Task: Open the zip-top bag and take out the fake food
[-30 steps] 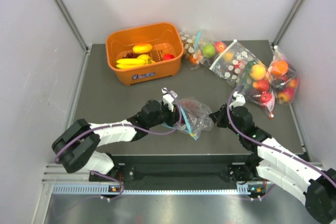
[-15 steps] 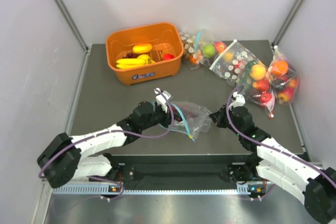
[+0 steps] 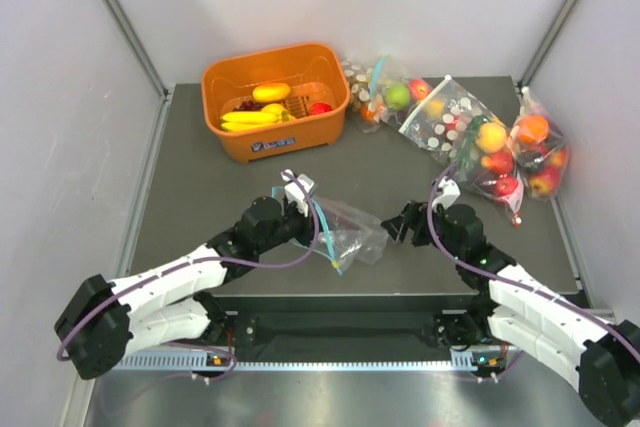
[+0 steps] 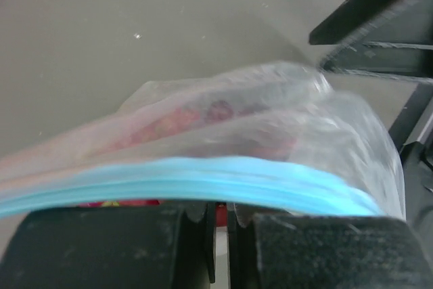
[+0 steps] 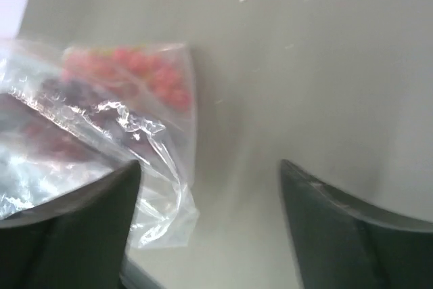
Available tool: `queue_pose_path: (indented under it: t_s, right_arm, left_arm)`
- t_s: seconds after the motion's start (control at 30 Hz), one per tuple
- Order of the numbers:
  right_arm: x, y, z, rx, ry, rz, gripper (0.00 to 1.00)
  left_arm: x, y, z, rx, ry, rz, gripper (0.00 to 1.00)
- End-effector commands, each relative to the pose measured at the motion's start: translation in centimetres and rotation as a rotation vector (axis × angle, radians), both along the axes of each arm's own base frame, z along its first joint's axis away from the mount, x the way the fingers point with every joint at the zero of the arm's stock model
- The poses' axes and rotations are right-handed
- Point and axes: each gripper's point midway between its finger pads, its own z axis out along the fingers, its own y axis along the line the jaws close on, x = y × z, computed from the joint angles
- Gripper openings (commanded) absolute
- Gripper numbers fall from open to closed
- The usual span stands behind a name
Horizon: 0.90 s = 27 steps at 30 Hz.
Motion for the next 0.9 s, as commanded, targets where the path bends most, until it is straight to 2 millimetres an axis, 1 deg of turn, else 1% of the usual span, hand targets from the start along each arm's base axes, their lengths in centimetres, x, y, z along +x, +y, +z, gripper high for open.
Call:
queue_pose_path:
  t_s: [0.0, 0.03, 0.07, 0.1, 0.13, 0.17, 0.27, 0.33, 0.47, 0.53, 0.63, 0.67, 0.73, 0.77, 0.83, 0.87]
  right_arm:
    - [-0.9, 1.8, 2.4, 0.026, -0.115, 0.164, 0.86]
    - [-1.4, 2.2, 2.7, 0.033, -0.133, 0.204, 0.91]
    - [-1.6, 2.2, 2.5, 0.034, -0.136, 0.215, 0.92]
    - [-1.9, 2.2, 3.0, 0.043, -0.16, 0.226, 0.93]
    - [-2.3, 2.3, 2.9, 0.041, -0.172, 0.254, 0.94]
    - [-2.5, 2.4, 2.9, 0.043, -0.179, 0.266, 0.94]
    - [-3.6, 3.0, 3.4, 0.059, -0.208, 0.333, 0.94]
    - [-4.3, 3.5, 3.1, 0.059, -0.211, 0.385, 0.94]
    - [-5.5, 4.4, 1.9, 0.037, -0.187, 0.445, 0.94]
    - [-5.2, 4.4, 1.4, 0.014, -0.188, 0.43, 0.94]
    - [-4.7, 5.1, 1.8, 0.013, -0.212, 0.429, 0.94]
    - [-4.6, 5.4, 1.5, 0.006, -0.201, 0.433, 0.94]
    - [-3.8, 5.9, 2.3, 0.001, -0.234, 0.418, 0.94]
    - [-3.6, 6.3, 1.8, -0.013, -0.221, 0.424, 0.94]
    - [-3.0, 6.9, 2.3, -0.014, -0.244, 0.427, 0.88]
    - [-2.9, 7.2, 1.6, -0.027, -0.224, 0.436, 0.82]
  left_arm:
    - [1.2, -0.2, 2.1, -0.029, -0.031, 0.038, 0.0]
    - [1.2, -0.2, 2.0, -0.029, -0.019, 0.046, 0.0]
    - [1.3, -0.1, 1.7, -0.014, -0.003, 0.051, 0.0]
    - [1.5, -0.3, 2.3, -0.017, -0.003, 0.056, 0.0]
    - [1.5, -0.3, 2.3, -0.014, 0.007, 0.058, 0.0]
    - [1.4, -0.3, 1.8, 0.003, 0.03, 0.057, 0.0]
    - [1.5, -1.1, 3.2, -0.015, 0.045, 0.044, 0.0]
    - [1.6, -1.1, 3.3, -0.014, 0.058, 0.051, 0.0]
    - [1.9, -1.2, 4.4, -0.032, 0.05, 0.066, 0.0]
    - [1.8, -1.3, 4.5, -0.038, 0.06, 0.061, 0.0]
    - [1.5, -1.4, 4.5, -0.047, 0.072, 0.05, 0.0]
    - [1.5, -1.5, 4.6, -0.051, 0.072, 0.046, 0.0]
    - [1.1, -1.7, 4.7, -0.063, 0.081, 0.028, 0.0]
    - [1.0, -1.8, 4.8, -0.068, 0.085, 0.02, 0.0]
    - [0.8, -1.9, 5.0, -0.079, 0.087, 0.011, 0.0]
    - [0.8, -1.9, 5.1, -0.081, 0.088, 0.009, 0.0]
